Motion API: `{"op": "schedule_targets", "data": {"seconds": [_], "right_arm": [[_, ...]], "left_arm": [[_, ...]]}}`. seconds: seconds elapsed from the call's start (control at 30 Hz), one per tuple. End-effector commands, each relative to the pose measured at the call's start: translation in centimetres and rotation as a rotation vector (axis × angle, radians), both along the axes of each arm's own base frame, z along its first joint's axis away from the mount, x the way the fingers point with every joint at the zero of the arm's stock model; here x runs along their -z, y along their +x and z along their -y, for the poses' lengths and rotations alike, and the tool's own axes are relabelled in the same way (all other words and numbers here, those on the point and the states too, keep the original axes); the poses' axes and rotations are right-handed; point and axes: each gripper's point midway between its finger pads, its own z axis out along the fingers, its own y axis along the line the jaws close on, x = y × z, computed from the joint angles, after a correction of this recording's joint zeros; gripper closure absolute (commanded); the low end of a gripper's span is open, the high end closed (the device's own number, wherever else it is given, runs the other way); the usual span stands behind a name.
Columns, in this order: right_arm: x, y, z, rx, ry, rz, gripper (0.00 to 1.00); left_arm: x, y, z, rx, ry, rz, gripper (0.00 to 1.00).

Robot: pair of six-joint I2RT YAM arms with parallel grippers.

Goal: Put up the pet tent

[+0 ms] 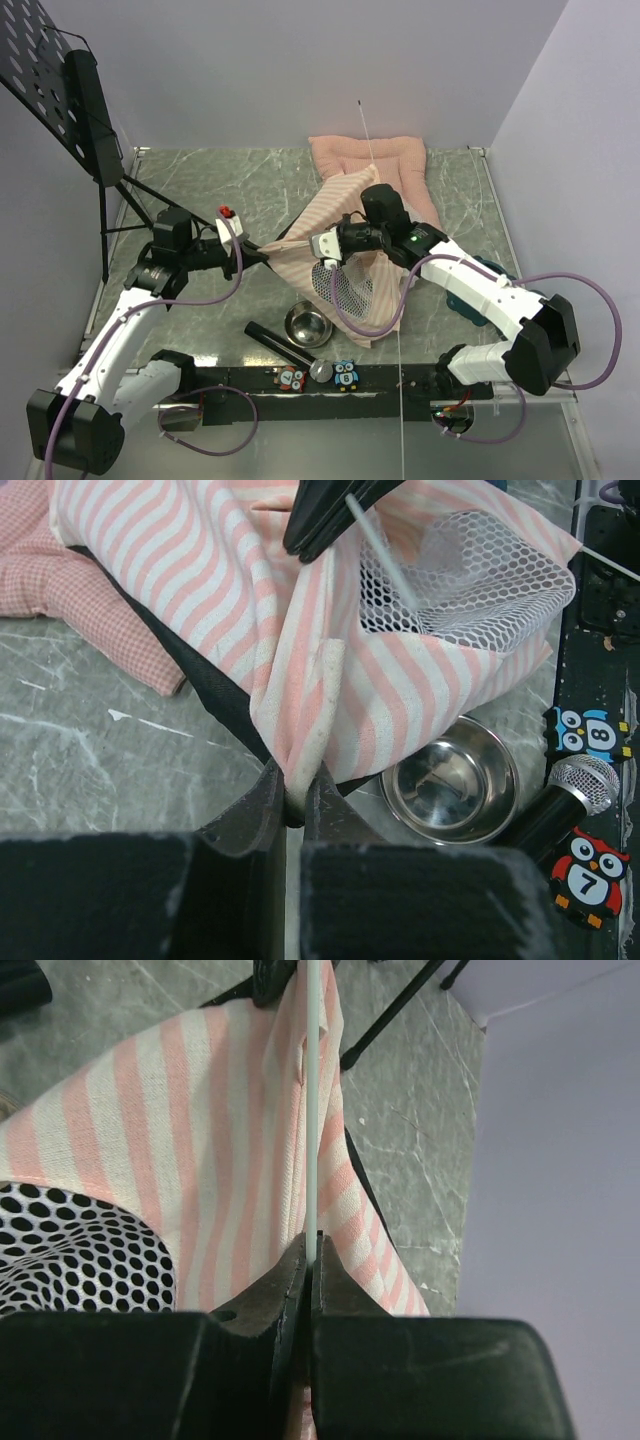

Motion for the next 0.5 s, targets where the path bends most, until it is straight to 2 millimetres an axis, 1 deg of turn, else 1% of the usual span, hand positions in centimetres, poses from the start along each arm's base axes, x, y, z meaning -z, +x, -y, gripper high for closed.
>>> {"op": "schedule_targets", "data": {"seconds": [0.0, 0.1, 0.13, 0.17, 0.3, 0.33, 0.37, 0.43, 0.47], "right_arm": [[1.6, 4.7, 4.5, 0.209, -0.173, 0.118, 1.0], [2.3, 4.8, 4.8, 0.222, -0.198, 0.105, 1.0], [1.8, 4.8, 4.6, 0.222, -0.185, 0.09, 1.0], [1.7, 4.4, 4.3, 0.216, -0.171, 0.058, 1.0], [-0.9, 2.4, 2.5, 0.127, -0.064, -0.008, 1.0], [-1.2, 1.8, 2.1, 0.103, -0.05, -0.024, 0.99], [-1.8, 1.1, 1.4, 0.072, -0.04, -0.036, 0.98], [-2.3, -0.1, 0.5, 0.033, -0.031, -0.064, 0.93], [-2.4, -0.6, 0.0, 0.013, -0.03, -0.069, 0.91]], "left_arm": [[-2.3, -0.1, -1.0, -0.016, -0.01, 0.107, 0.99], [-2.3, -0.4, -1.1, -0.014, -0.001, 0.11, 0.99], [-2.2, -0.5, -1.0, -0.008, -0.005, 0.104, 0.99], [-2.1, -0.5, -0.9, -0.004, -0.01, 0.097, 0.99], [-1.9, -0.2, -0.7, 0.008, -0.015, 0.087, 0.99], [-2.0, -0.1, -0.7, 0.013, -0.013, 0.088, 0.99], [-2.4, 0.0, -0.6, 0.015, -0.013, 0.096, 0.99], [-2.8, 0.0, -0.6, 0.021, -0.012, 0.11, 0.99], [-3.4, -0.2, -0.6, 0.028, -0.015, 0.128, 0.99]]}}
